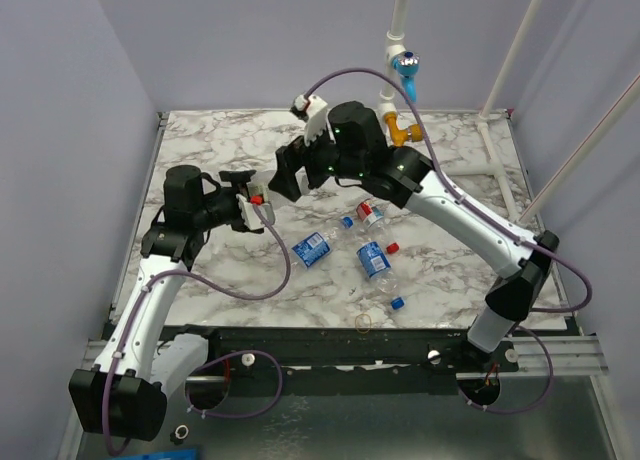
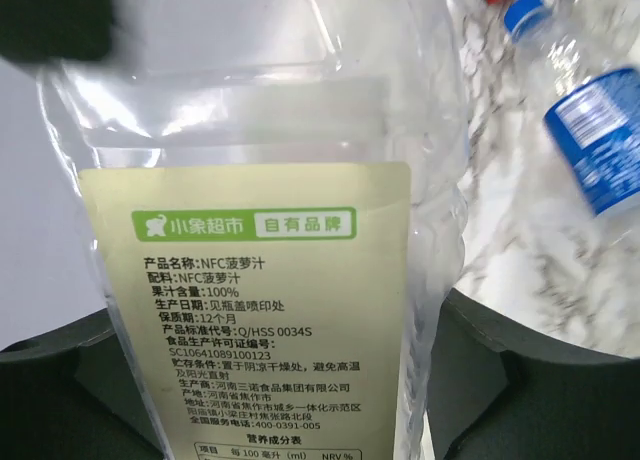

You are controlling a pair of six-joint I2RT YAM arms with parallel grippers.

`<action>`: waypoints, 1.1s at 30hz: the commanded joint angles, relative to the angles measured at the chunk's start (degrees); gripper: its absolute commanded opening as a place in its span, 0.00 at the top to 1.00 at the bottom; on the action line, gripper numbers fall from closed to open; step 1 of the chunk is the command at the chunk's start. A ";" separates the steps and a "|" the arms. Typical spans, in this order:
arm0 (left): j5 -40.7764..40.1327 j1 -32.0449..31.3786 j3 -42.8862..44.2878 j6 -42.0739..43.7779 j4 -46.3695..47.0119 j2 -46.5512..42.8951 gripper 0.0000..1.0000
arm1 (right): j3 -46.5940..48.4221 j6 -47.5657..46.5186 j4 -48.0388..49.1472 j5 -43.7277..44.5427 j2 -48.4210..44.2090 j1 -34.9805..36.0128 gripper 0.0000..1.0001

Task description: Unscrew the bottle caps

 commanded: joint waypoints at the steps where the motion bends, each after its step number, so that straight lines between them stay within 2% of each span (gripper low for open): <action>1: 2.36 -0.39 0.55 -26.59 3.60 -0.39 0.83 | -1.29 2.97 6.90 8.71 -4.59 -0.02 0.00; 6: 3.47 -0.39 -3.37 -46.36 12.47 -3.09 0.85 | -3.35 6.62 10.29 9.19 -6.37 -0.02 0.00; 13: 8.54 -0.52 -6.86 -61.61 22.98 -6.47 0.86 | -18.86 11.87 29.89 9.73 -15.08 -0.02 0.01; 16: 10.15 -0.47 -7.73 -63.86 26.50 -7.15 0.86 | -18.51 13.76 33.06 10.77 -14.15 -0.02 0.04; 21: 9.74 -0.47 -7.50 -64.56 26.76 -6.10 0.86 | -16.84 13.88 36.67 8.05 -12.45 -0.02 0.07; 33: 9.54 -0.56 -6.19 -65.91 27.14 -3.57 0.86 | -13.59 14.63 36.52 5.47 -8.61 0.00 0.18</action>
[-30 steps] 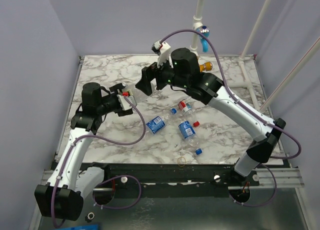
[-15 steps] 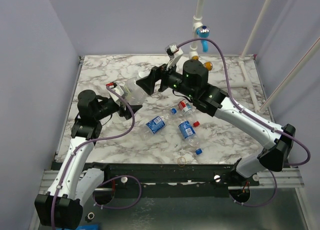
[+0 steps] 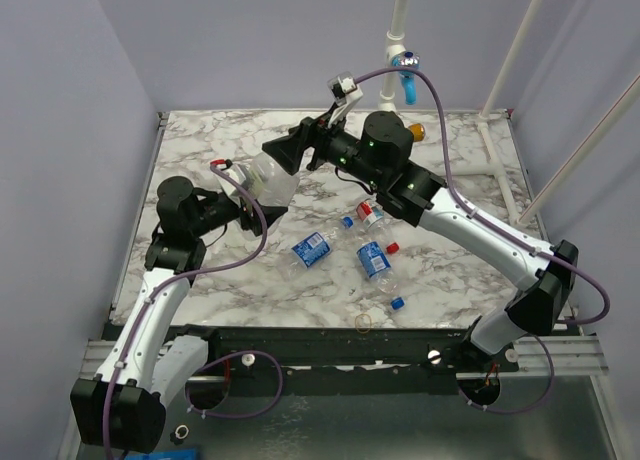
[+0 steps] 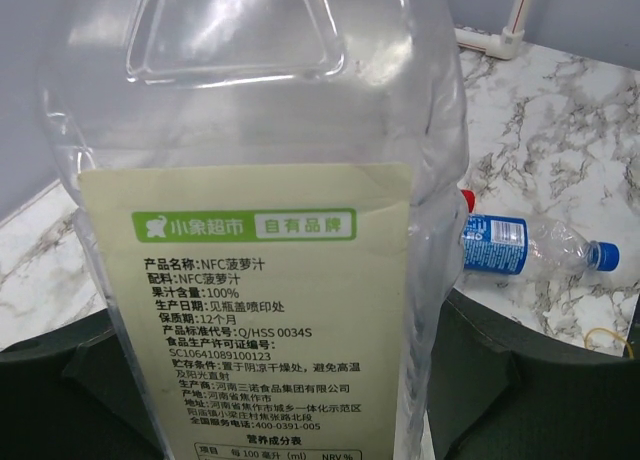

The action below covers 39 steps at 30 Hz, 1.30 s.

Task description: Unscrew the bottle caps

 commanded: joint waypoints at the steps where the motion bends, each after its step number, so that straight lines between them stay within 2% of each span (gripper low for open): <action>1: 1.50 -0.21 1.44 -2.00 2.24 0.95 0.85 | 1.51 0.71 1.35 -1.62 1.40 0.19 0.19; 8: 1.12 -0.29 2.18 -3.75 3.94 1.40 0.86 | 1.96 0.62 0.50 1.05 2.37 0.22 0.29; 13: 1.54 -0.32 2.41 -3.73 4.16 0.86 0.86 | 2.57 1.08 1.13 2.33 3.25 0.19 0.41; 18: 2.40 -0.40 1.76 -3.29 4.18 -0.22 0.85 | 1.96 1.95 3.64 1.17 3.17 0.19 0.52; 23: 2.73 -0.39 0.75 -2.82 4.21 -1.13 0.86 | 1.42 2.26 5.92 -1.17 2.61 0.19 0.56; 25: 2.84 -0.39 0.65 -2.92 4.21 -1.05 0.85 | 0.84 2.31 7.27 -2.44 2.34 0.20 0.65; 30: 3.68 -0.47 1.37 -4.93 4.25 -0.40 0.74 | -0.31 0.89 9.05 -7.60 1.91 0.20 0.95; 31: 3.84 -0.42 1.66 -6.38 4.37 -0.11 0.72 | -0.89 0.53 9.25 -8.66 1.69 0.19 0.99; 34: 5.74 -0.46 3.16 -11.27 4.51 1.07 0.66 | -3.44 -0.91 11.37 -12.35 0.48 0.19 1.00; 36: 9.30 -0.41 4.22 -14.41 4.55 2.16 0.70 | -5.26 -2.35 12.52 -15.16 -0.66 0.24 0.99; 39: 17.11 -0.39 5.37 -18.43 4.59 3.25 0.85 | -6.87 -4.64 13.48 -20.07 -2.74 0.19 0.99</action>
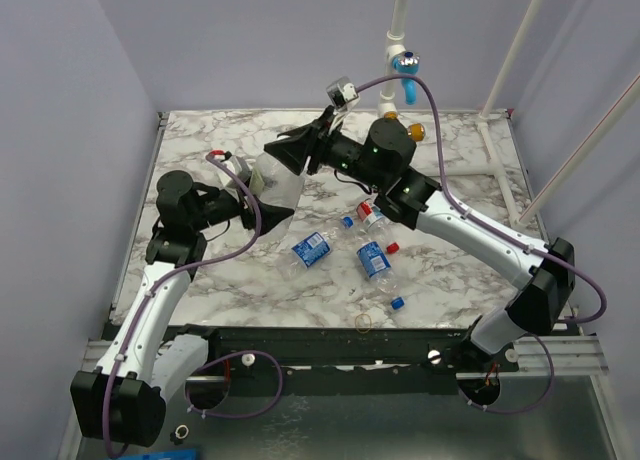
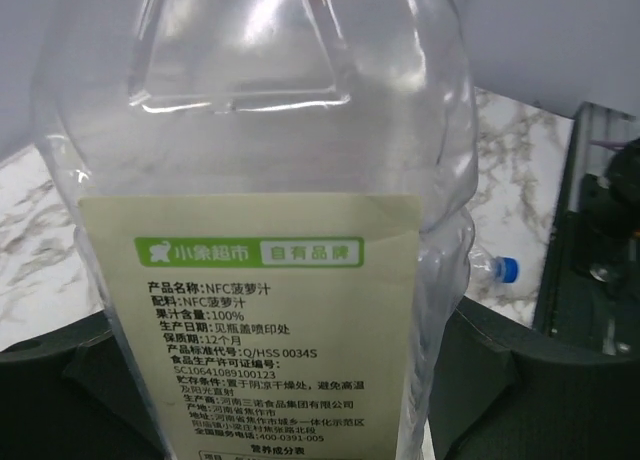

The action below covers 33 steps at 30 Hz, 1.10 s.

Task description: Unscrew the bottle caps

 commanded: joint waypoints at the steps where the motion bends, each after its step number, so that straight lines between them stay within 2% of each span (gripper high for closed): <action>1: 14.73 -0.37 4.25 -11.38 2.28 1.83 0.87 | -2.81 -4.13 3.71 -14.60 -4.63 1.02 0.99; 7: 27.24 -0.39 5.64 -18.41 3.99 3.20 0.88 | -3.59 -5.34 5.66 -26.84 -7.73 0.94 0.99; 10: 28.83 -0.40 5.87 -18.57 4.07 3.21 0.88 | -2.38 -4.74 5.52 -34.11 -7.65 0.74 0.99; 12: 28.78 -0.41 5.97 -18.15 4.07 3.08 0.89 | -1.59 -4.66 4.51 -36.03 -7.46 0.59 0.99; 13: 28.45 -0.37 6.04 -17.89 4.07 2.96 0.88 | -1.22 -5.20 3.15 -35.76 -7.38 0.59 0.96; 14: 27.89 -0.37 6.00 -17.46 4.15 2.87 0.88 | -0.94 -5.89 2.02 -34.10 -7.44 0.59 0.89; 15: 27.23 -0.37 5.91 -16.82 4.23 2.71 0.88 | -0.75 -6.68 0.41 -31.18 -7.61 0.59 0.78; 16: 26.12 -0.37 5.79 -16.08 4.20 2.40 0.88 | -0.62 -7.29 -1.11 -26.48 -7.89 0.62 0.48; 18: 22.29 -0.38 5.52 -13.27 3.25 1.62 0.86 | -0.14 -7.81 -3.31 -13.97 -8.26 0.59 0.07; 19: 19.50 -0.37 5.47 -11.11 2.22 0.96 0.84 | 0.04 -8.01 -4.25 -5.56 -8.57 0.59 0.00; 21: 11.58 -0.39 5.05 -7.05 0.67 0.10 0.79 | -0.67 -5.65 -3.79 4.16 -9.18 0.65 0.00; 24: 3.02 -0.37 4.60 1.94 -1.73 -0.46 0.78 | 0.43 -3.58 -4.42 7.75 -8.63 1.01 0.00; 28: -2.85 -0.38 3.22 9.31 -2.07 -1.35 0.78 | 7.82 -1.05 -12.48 14.97 -4.46 1.72 0.00; 33: -8.14 -0.48 2.03 11.41 -1.79 -1.28 0.79 | 10.83 -0.36 -13.77 14.95 -1.77 2.24 0.03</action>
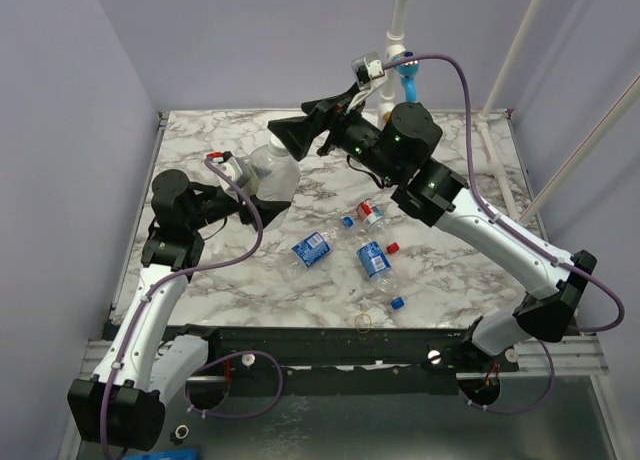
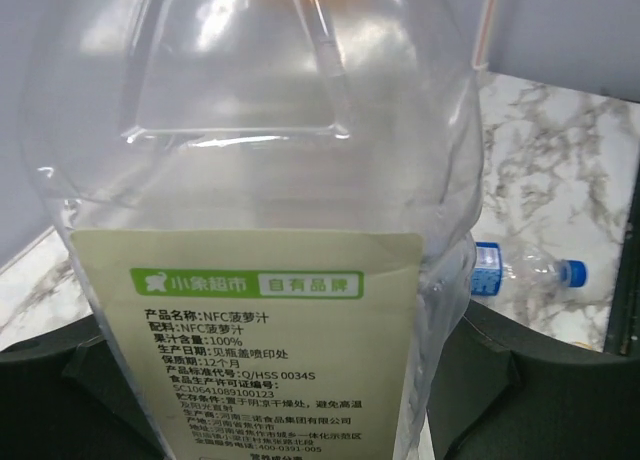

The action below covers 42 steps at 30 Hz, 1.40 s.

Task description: Unscrew the bottle caps

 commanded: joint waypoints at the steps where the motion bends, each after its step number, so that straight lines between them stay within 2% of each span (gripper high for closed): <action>1: -8.83 -0.09 -1.21 5.69 -0.25 -0.51 0.79 | 3.19 1.55 -4.40 4.36 2.85 0.81 0.05; 9: -9.32 -0.13 -0.73 4.59 -0.16 0.24 0.79 | 6.09 1.25 -6.90 2.52 6.98 0.90 0.15; 21: -9.46 -0.11 -0.46 3.33 -0.03 0.57 0.80 | 5.46 2.19 -3.93 -0.42 7.83 0.87 0.46; 25: -9.70 -0.13 0.18 2.16 0.07 1.06 0.80 | 5.09 2.51 -4.04 -2.15 8.16 0.86 0.50; 26: -9.72 -0.14 0.34 1.83 0.13 1.20 0.79 | 4.89 2.55 -3.71 -2.42 8.14 0.90 0.56; 31: -7.82 -0.11 1.37 -0.84 0.31 1.77 0.80 | 2.17 1.78 -1.44 -3.41 6.67 0.87 0.97; 37: -0.33 -0.10 3.28 -7.15 1.61 2.03 0.78 | -1.18 -0.92 2.97 -7.35 3.26 0.90 1.00; 40: 7.04 -0.11 5.18 -10.58 1.84 2.58 0.78 | -3.65 -3.22 6.63 -15.80 0.93 0.77 1.00; 42: 12.71 -0.10 6.27 -12.90 1.89 2.82 0.78 | -6.18 -3.99 10.29 -25.03 -1.05 0.15 0.99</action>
